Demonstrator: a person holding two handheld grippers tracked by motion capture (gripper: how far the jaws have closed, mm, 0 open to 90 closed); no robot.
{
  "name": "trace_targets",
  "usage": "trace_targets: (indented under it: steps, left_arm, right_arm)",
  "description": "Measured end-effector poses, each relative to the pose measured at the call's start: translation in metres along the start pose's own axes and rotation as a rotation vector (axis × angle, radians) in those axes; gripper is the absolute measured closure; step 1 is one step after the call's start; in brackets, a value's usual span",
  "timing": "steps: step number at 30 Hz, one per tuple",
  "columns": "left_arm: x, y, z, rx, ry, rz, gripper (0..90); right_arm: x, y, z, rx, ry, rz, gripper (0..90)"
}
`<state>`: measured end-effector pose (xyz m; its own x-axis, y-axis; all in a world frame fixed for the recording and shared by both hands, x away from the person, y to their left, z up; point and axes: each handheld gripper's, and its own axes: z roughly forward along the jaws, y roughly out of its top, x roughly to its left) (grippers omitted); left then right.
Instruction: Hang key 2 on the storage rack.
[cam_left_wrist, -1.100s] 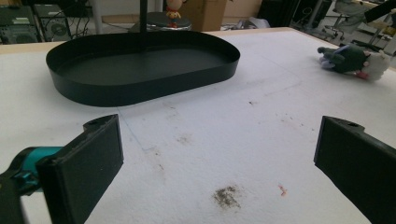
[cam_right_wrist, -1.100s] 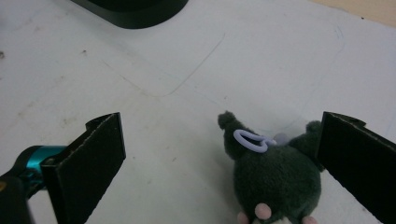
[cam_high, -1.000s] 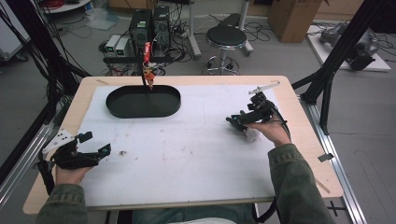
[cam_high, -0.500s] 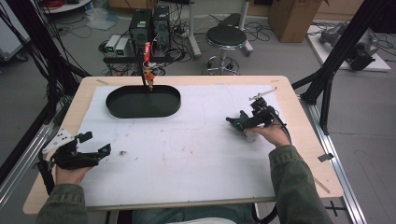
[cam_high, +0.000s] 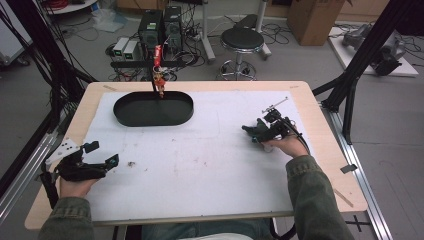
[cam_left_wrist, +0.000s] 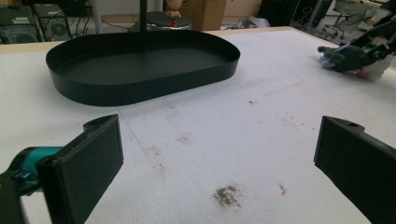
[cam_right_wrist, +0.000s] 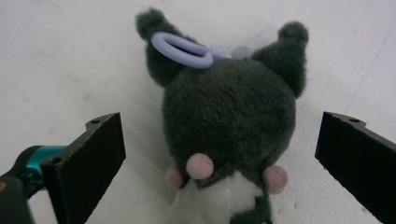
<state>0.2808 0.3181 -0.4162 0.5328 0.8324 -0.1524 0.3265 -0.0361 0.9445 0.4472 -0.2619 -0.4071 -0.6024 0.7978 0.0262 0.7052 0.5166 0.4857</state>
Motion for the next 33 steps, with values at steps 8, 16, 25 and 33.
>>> trace_targets:
  steps: [8, 16, 25, 33]
  left_arm:
    - [0.0, 0.0, 0.0, -0.004, -0.004, 0.001, 1.8]
    - [0.0, 0.0, 0.0, -0.008, -0.004, 0.002, 1.8]
    - [0.0, 0.0, 0.0, -0.011, -0.002, 0.001, 1.8]
    - [0.0, 0.0, 0.0, -0.013, -0.002, -0.002, 1.8]
  right_arm:
    - [0.004, 0.002, 0.01, 0.066, -0.038, -0.017, 0.6]
    - [0.006, 0.001, 0.013, 0.111, -0.059, -0.009, 4.6]
    - [0.004, 0.003, 0.007, 0.089, -0.058, 0.032, 41.7]
    - [0.001, 0.002, 0.001, 0.078, -0.017, 0.08, 44.9]
